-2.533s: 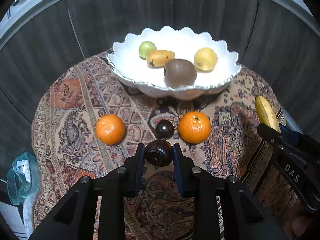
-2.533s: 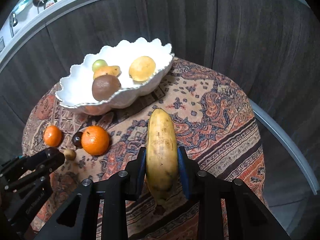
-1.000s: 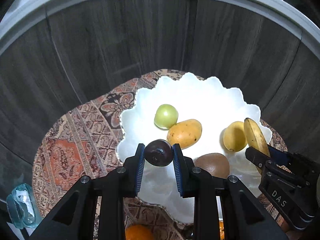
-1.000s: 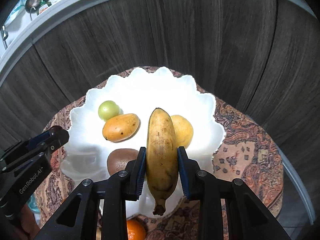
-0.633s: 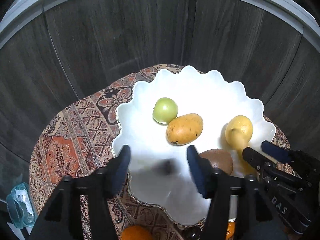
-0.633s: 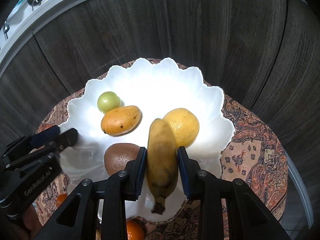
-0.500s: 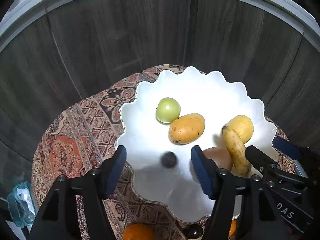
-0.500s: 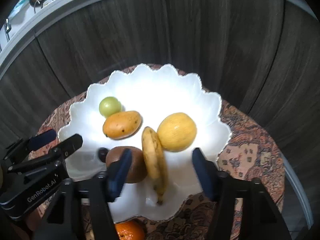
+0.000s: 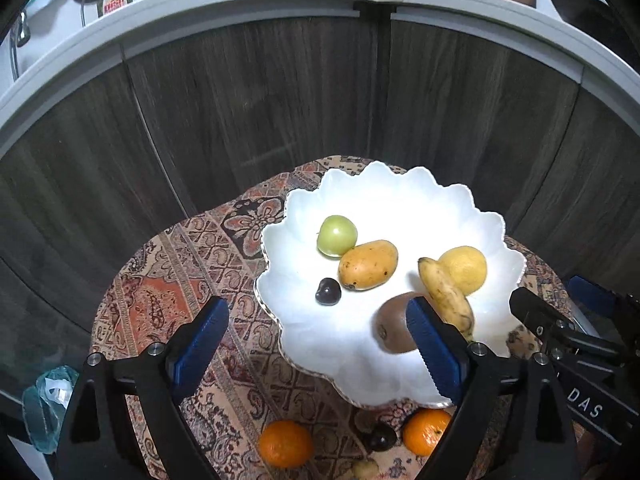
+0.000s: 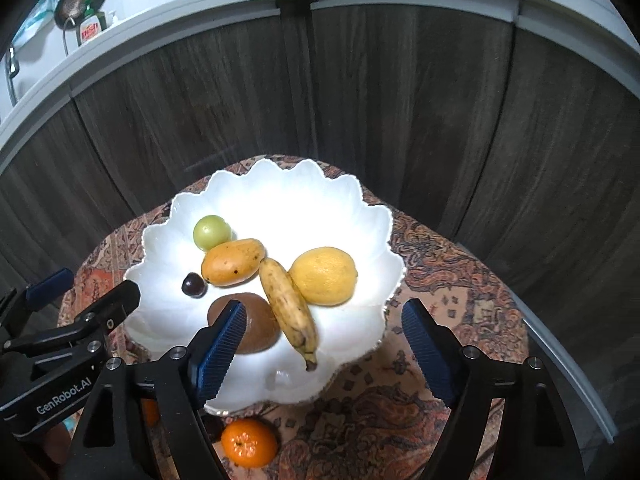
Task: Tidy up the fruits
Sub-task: 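Withdraw both tools from the bowl back over the remaining fruits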
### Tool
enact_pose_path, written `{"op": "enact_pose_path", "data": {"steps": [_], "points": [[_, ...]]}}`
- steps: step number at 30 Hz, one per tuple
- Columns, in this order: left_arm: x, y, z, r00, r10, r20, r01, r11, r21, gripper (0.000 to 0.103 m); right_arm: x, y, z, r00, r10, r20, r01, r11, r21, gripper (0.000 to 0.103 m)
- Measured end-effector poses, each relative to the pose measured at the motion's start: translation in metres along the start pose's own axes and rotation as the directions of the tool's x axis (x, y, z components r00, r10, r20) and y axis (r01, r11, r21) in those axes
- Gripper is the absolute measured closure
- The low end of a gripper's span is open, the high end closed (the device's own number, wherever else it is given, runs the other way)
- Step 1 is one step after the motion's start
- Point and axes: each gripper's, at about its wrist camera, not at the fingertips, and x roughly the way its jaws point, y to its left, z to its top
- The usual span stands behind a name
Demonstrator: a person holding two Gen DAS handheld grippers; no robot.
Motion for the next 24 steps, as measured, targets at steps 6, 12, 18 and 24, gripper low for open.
{"op": "enact_pose_path", "data": {"steps": [6,12,18,24], "points": [[-0.021,-0.003,-0.005,1.0,-0.015,0.019,0.015,1.0,-0.01,0.011,-0.021,-0.003,-0.005,1.0,-0.006,0.015,0.006,1.0,0.005,0.023],[-0.037,-0.007,-0.011,0.999,-0.015,0.034,0.015,1.0,0.0,0.011,-0.041,-0.006,-0.008,0.999,-0.012,0.04,0.011,1.0,0.013,0.023],[-0.05,-0.006,-0.017,0.999,-0.015,0.046,0.015,1.0,-0.004,0.011,-0.054,-0.005,-0.014,0.999,-0.014,0.052,0.013,1.0,0.01,0.022],[-0.061,-0.003,-0.024,0.998,-0.014,0.059,0.014,1.0,-0.007,0.011,-0.06,-0.004,-0.021,0.999,-0.009,0.049,0.008,1.0,0.016,0.022]]}}
